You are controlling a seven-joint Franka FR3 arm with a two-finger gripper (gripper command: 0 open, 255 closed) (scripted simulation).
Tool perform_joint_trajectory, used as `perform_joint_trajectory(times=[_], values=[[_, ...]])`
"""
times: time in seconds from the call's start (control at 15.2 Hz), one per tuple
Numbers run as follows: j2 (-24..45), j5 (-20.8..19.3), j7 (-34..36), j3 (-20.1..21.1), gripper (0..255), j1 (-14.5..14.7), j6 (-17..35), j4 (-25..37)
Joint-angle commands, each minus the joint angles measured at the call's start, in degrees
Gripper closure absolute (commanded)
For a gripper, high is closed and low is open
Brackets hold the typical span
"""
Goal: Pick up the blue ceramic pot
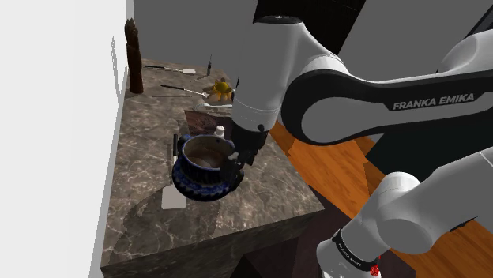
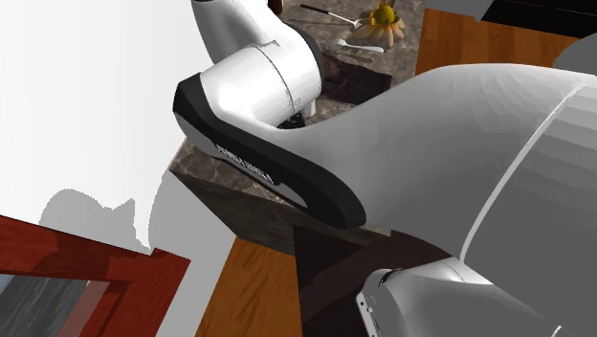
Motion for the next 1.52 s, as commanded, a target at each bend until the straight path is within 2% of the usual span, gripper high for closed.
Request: perform_joint_trajectory(times=[0.0, 0.59, 1.45], values=[[0.1, 0.0, 0.1, 0.1, 255, 0.0, 0.3, -0.1], [0.1, 0.0, 0.0, 0.0, 255, 0.0, 0.3, -0.2], [-1.7, -0.1, -0.8, -1.5, 255, -0.2, -9.9, 8.3]])
